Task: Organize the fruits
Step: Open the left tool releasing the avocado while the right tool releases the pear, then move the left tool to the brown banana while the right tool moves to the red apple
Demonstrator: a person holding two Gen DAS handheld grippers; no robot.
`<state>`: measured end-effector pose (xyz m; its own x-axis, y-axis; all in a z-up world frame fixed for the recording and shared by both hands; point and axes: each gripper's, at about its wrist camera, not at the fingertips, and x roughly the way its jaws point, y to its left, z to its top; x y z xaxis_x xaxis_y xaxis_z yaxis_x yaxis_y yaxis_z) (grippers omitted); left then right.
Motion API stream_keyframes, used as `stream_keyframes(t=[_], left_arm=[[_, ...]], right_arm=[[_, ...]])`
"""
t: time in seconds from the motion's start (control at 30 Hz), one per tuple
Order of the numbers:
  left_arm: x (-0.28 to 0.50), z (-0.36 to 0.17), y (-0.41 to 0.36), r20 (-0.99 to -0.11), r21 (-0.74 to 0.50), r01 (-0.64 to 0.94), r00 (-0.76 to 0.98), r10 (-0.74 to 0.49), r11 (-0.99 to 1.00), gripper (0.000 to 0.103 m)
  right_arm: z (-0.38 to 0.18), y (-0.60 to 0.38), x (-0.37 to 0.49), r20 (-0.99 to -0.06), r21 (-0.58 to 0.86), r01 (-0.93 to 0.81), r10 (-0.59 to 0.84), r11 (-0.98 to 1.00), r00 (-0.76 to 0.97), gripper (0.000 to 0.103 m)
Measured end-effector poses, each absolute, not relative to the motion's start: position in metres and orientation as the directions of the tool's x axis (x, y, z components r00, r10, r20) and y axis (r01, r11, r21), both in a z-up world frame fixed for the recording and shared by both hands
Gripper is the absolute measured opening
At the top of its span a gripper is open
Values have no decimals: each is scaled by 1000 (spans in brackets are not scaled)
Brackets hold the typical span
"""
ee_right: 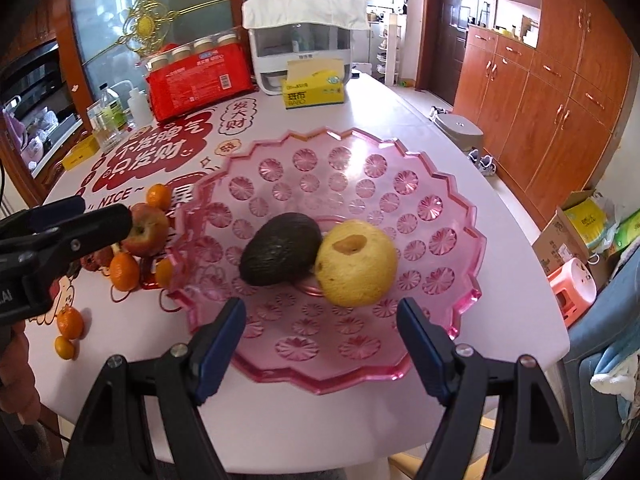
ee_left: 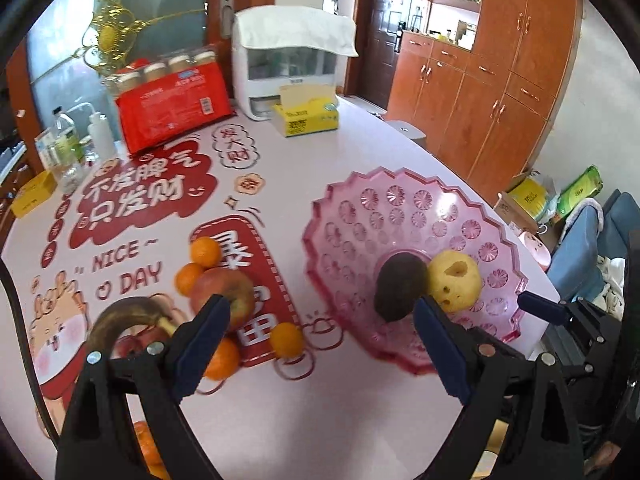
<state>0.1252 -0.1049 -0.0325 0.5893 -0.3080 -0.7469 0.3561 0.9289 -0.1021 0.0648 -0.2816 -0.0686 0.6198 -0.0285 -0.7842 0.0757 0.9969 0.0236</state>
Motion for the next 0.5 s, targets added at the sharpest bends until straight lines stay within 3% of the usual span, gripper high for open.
stream_keyframes(t=[0.4, 0.5], left_arm=[[105, 1, -2, -704, -112, 195, 676, -216, 975, 100], [106, 8, 27, -688, -53, 102, 717, -110, 993, 100]], right_arm=[[-30, -222, 61, -728, 12, -37, 34, 999, 685, 78], [-16, -204, 65, -701, 6, -82, 63, 997, 710, 78]])
